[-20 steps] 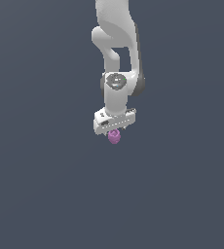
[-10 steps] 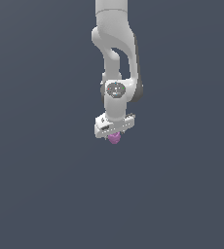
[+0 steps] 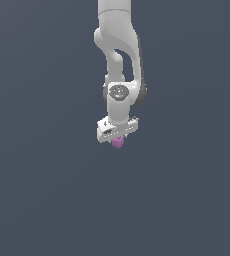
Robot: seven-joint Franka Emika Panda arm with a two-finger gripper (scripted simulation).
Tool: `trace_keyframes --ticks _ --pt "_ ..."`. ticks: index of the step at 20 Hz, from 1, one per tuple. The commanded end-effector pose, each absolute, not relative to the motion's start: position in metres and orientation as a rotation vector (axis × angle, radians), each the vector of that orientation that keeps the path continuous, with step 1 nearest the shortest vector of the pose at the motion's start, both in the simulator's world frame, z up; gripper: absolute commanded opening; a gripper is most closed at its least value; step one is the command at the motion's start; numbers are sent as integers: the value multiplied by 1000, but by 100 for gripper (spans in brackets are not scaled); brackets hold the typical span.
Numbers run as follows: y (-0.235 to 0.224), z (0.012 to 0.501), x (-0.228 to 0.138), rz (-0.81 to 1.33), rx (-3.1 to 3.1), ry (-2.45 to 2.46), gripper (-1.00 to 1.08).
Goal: Pick up the object and move it to a goal position.
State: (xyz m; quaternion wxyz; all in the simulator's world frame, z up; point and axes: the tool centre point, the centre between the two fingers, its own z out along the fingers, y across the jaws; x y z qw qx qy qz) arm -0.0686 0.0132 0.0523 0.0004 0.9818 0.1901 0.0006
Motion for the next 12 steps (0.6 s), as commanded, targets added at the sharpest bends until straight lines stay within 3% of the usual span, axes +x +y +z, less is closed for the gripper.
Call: trace_keyframes --ticks 1,12 --pt "14 52 -69 2 3084 598 -100" --pt "31 84 -60 2 3084 598 -100"
